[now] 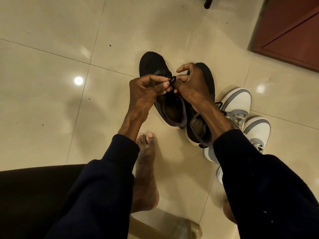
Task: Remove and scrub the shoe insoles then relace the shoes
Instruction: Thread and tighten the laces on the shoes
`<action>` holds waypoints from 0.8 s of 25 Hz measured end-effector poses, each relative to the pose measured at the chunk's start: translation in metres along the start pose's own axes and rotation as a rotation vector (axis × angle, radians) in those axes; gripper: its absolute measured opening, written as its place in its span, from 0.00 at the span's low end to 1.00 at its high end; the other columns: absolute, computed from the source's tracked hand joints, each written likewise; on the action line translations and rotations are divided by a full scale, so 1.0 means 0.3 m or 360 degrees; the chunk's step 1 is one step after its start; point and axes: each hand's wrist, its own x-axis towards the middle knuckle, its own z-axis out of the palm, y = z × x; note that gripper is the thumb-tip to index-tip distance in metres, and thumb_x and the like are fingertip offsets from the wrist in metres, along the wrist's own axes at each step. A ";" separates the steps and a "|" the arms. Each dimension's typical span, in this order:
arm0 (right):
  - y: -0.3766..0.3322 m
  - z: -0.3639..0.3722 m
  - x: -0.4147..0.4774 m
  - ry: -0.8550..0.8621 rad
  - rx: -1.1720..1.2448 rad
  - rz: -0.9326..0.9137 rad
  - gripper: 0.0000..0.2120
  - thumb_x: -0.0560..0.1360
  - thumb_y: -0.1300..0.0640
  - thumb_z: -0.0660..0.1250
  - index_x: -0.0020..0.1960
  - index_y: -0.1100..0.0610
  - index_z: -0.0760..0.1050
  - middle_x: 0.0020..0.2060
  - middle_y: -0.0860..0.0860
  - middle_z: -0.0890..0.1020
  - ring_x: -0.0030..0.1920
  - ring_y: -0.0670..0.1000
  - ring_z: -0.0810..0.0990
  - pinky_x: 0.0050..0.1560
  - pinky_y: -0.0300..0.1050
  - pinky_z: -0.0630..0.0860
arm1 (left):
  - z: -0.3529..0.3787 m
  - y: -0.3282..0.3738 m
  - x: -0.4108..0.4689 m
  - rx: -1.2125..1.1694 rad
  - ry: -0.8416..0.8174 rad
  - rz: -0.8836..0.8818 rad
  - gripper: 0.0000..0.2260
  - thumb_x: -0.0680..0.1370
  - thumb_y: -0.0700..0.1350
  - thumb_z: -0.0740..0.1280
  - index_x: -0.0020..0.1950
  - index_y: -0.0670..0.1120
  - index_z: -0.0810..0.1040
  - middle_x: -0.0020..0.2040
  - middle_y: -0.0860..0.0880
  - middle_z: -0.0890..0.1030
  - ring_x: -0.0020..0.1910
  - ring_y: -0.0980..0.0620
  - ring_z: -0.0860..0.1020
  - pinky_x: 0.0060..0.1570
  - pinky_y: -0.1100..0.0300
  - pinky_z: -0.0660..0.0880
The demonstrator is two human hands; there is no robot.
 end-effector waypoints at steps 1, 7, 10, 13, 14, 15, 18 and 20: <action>-0.003 0.001 -0.002 -0.0011 -0.0017 -0.0047 0.12 0.77 0.65 0.71 0.57 0.60 0.72 0.38 0.51 0.85 0.31 0.43 0.83 0.37 0.37 0.79 | 0.003 0.004 0.003 -0.0001 0.0019 -0.0012 0.10 0.74 0.33 0.76 0.55 0.34 0.83 0.42 0.49 0.87 0.40 0.51 0.86 0.44 0.61 0.82; -0.006 -0.009 0.000 -0.0143 -0.0293 -0.0241 0.12 0.77 0.69 0.68 0.57 0.59 0.71 0.42 0.48 0.84 0.40 0.42 0.85 0.43 0.36 0.81 | -0.012 0.008 0.040 0.0031 -0.0141 -0.0182 0.17 0.76 0.33 0.74 0.64 0.39 0.81 0.51 0.41 0.84 0.43 0.52 0.85 0.47 0.61 0.81; -0.010 0.002 -0.007 -0.0116 -0.0385 -0.0308 0.18 0.77 0.67 0.70 0.62 0.58 0.68 0.45 0.49 0.83 0.43 0.40 0.84 0.44 0.30 0.79 | 0.011 0.013 0.030 -0.0032 0.0054 -0.0187 0.10 0.77 0.34 0.74 0.58 0.37 0.84 0.44 0.45 0.87 0.40 0.52 0.86 0.45 0.63 0.81; 0.010 0.032 -0.010 0.0034 -0.0369 -0.0471 0.16 0.76 0.66 0.72 0.61 0.60 0.72 0.44 0.49 0.84 0.44 0.40 0.84 0.46 0.32 0.81 | 0.047 0.018 0.023 -0.0252 0.0387 -0.0401 0.08 0.74 0.34 0.76 0.52 0.35 0.85 0.42 0.41 0.87 0.38 0.49 0.86 0.43 0.63 0.81; 0.021 0.041 -0.008 0.0075 -0.0387 -0.0502 0.14 0.76 0.66 0.72 0.60 0.60 0.76 0.46 0.50 0.84 0.45 0.41 0.84 0.49 0.35 0.82 | 0.054 0.021 0.025 -0.0316 0.0451 -0.0468 0.08 0.74 0.34 0.77 0.52 0.34 0.85 0.42 0.41 0.86 0.37 0.49 0.86 0.42 0.63 0.81; 0.031 0.047 -0.007 0.0089 -0.0409 -0.0524 0.12 0.76 0.65 0.72 0.59 0.60 0.79 0.47 0.51 0.85 0.47 0.43 0.84 0.51 0.37 0.82 | 0.058 0.022 0.027 -0.0348 0.0485 -0.0520 0.09 0.73 0.34 0.77 0.51 0.33 0.85 0.41 0.40 0.86 0.36 0.49 0.85 0.41 0.63 0.81; 0.048 0.049 -0.014 -0.0036 -0.0412 -0.0580 0.10 0.78 0.65 0.70 0.59 0.59 0.84 0.49 0.51 0.87 0.50 0.44 0.84 0.55 0.36 0.81 | 0.058 0.030 0.032 -0.0242 0.0475 -0.0538 0.09 0.73 0.36 0.78 0.51 0.35 0.86 0.43 0.41 0.87 0.39 0.48 0.86 0.43 0.61 0.82; 0.050 0.043 -0.017 -0.0071 -0.0467 -0.0604 0.09 0.79 0.65 0.68 0.56 0.60 0.85 0.47 0.50 0.87 0.47 0.43 0.84 0.53 0.30 0.78 | 0.049 0.029 0.027 -0.0107 0.0419 -0.0434 0.07 0.73 0.37 0.78 0.49 0.38 0.87 0.43 0.43 0.87 0.40 0.50 0.86 0.43 0.62 0.81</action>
